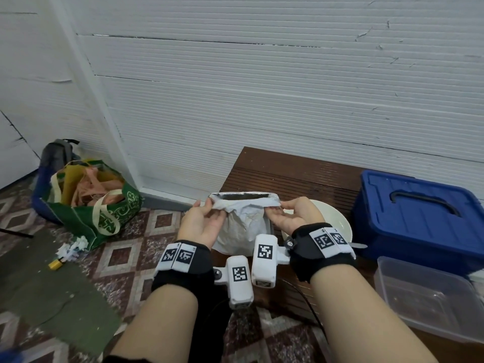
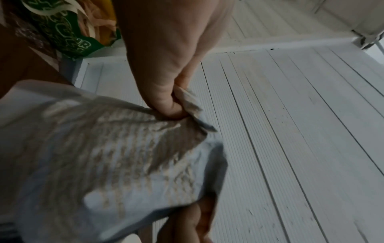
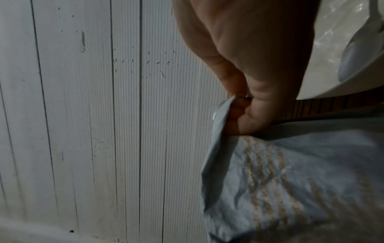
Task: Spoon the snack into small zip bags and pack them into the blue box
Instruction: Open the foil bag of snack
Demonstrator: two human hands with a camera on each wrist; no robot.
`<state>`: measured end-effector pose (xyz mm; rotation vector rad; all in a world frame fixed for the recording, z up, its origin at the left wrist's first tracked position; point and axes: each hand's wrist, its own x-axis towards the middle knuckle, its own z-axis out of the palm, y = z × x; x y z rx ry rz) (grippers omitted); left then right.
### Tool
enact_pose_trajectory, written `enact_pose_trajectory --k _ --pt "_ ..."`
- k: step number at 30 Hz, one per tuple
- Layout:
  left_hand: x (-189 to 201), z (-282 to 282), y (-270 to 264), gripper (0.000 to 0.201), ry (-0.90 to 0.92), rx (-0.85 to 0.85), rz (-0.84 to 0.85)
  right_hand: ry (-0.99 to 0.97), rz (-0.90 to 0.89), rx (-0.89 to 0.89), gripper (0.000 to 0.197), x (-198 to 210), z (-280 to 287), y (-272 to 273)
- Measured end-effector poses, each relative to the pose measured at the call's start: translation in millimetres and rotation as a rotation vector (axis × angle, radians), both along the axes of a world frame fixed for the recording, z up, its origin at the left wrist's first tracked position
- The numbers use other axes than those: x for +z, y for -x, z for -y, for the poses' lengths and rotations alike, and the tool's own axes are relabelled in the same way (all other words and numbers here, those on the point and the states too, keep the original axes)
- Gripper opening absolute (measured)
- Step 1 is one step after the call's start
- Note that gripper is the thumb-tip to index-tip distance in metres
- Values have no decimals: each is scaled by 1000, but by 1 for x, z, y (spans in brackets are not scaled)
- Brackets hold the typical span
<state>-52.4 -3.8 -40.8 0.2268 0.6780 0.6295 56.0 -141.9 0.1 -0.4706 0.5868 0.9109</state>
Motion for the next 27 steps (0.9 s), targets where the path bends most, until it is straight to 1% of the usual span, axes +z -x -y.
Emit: enact_pose_trajectory --k 2,5,7,8,10,12,13,15,16,18,20,23,25,27 --pt "0 2 -2 60 8 24 11 38 -10 -1 37 -3 -3 0" --pt "-3 3 -4 51 -1 60 -15 64 -15 2 48 -10 -7 0" --pt "-4 3 -4 52 8 67 -29 85 17 38 52 -12 -9 2" --pt "-3 3 -4 49 7 62 -31 88 38 40 51 -14 -9 1" --pt "0 4 -1 31 -2 36 -12 149 97 61 49 -17 -9 1" --pt "4 4 2 29 -13 4 -6 220 235 116 49 -18 -7 2" --pt "3 2 4 32 -22 -17 2 253 308 132 52 -21 -7 2" --pt "0 -2 7 43 -52 -92 -22 242 329 150 53 -27 -3 2" --pt "0 -2 9 41 -77 -139 -45 235 357 163 42 -27 -2 1" --pt "4 -1 11 26 -156 -239 -103 261 406 246 33 -23 1 2" --pt "9 0 11 25 -261 -331 -168 300 478 315 31 -18 3 2" --pt "15 -2 9 23 -382 -434 -263 466 668 333 32 -14 4 0" --pt "13 -5 8 20 -397 -455 -290 513 724 324 31 -15 4 -3" --pt "11 -6 8 19 -386 -474 -286 520 719 315 29 -17 5 -5"
